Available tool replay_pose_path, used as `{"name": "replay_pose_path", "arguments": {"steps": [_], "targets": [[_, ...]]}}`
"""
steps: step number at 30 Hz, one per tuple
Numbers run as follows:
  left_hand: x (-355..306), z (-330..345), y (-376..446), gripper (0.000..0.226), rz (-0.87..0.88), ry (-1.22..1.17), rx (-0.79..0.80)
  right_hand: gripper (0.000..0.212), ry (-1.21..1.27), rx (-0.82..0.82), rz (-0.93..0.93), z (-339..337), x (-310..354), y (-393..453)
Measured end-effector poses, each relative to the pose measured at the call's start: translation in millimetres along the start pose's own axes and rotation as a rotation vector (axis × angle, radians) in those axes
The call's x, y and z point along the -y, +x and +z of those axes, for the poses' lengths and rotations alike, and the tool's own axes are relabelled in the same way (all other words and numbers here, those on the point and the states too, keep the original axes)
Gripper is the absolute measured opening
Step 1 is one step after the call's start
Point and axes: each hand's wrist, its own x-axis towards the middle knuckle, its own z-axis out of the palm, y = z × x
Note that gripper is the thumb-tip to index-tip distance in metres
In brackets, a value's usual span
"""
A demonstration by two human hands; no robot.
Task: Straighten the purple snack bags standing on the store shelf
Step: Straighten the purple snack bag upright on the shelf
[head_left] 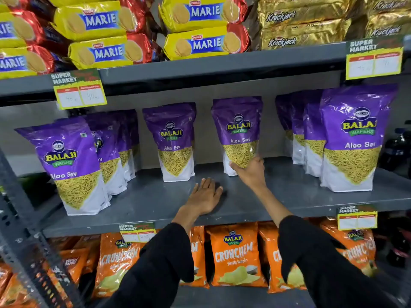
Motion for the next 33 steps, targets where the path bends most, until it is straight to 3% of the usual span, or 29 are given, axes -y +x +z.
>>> {"name": "replay_pose_path", "arguments": {"steps": [4,10,22,33], "targets": [[5,4,6,0.065,-0.005,0.037,0.069,0.129,-0.047,-0.026,0.079,11,11,14],[9,8,10,0.064,0.019,0.074,0.048,0.147,-0.088,-0.101,0.11,34,12,26],[12,14,14,0.064,0.043,0.058,0.014,0.131,-0.191,-0.186,0.102,44,10,27],[13,12,14,0.064,0.04,0.076,0.029,0.132,-0.225,-0.165,0.095,33,19,13]]}}
